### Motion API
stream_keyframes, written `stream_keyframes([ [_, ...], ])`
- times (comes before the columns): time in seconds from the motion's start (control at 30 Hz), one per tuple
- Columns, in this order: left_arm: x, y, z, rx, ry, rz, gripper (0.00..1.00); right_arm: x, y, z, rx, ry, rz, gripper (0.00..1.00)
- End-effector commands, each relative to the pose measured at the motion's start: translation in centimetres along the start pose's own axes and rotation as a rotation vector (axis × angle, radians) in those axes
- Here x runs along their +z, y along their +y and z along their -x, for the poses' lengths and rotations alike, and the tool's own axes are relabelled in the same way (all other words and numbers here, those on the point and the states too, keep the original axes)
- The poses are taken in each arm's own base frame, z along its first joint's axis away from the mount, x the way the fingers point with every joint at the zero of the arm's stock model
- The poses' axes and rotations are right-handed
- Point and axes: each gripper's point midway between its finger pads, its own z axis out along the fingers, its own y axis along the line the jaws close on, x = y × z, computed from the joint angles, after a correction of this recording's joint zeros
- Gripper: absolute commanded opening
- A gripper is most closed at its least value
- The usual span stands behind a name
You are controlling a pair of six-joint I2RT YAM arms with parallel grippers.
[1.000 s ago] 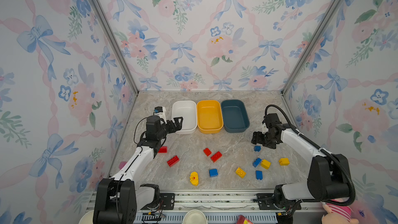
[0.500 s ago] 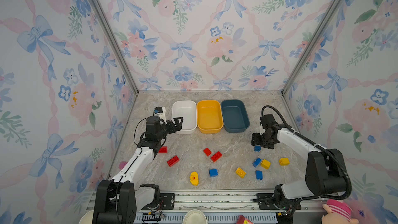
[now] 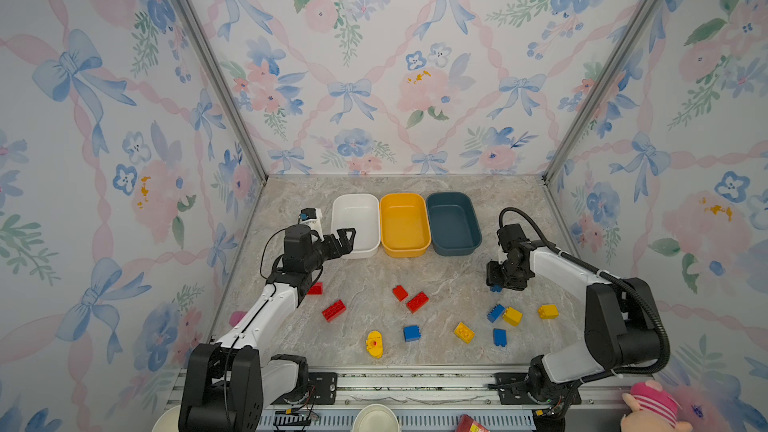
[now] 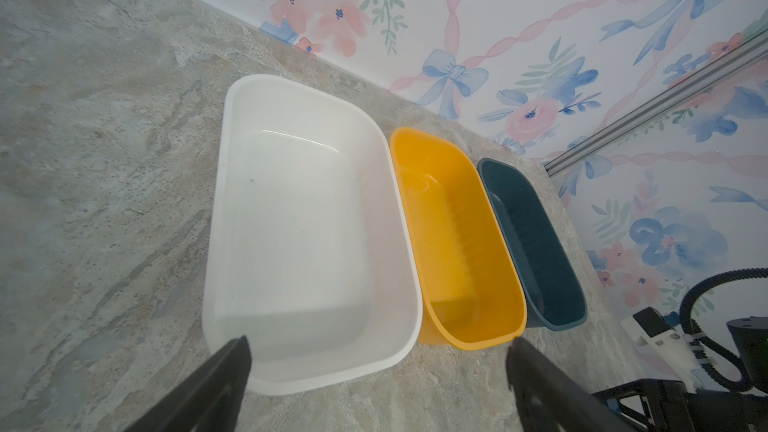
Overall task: Sort the legos into containers by color
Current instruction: 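Move the right gripper down over the blue brick nearest the teal bin, then close the right gripper on the small blue brick and lift it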
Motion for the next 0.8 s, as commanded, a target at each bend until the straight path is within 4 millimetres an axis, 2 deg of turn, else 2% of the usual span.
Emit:
stream_keyframes([
  [0.0, 0.31, -0.01, -0.86, -0.013, 0.025, -0.012, 0.98, 0.57, -0.34, -0.89, -0.015, 0.033, -0.031, 0.57],
  [0.77, 0.29, 0.05, -1.0, -0.019, 0.023, -0.012, 0.98, 0.62, -0.25, -0.96, -0.028, 0.04, -0.042, 0.41],
])
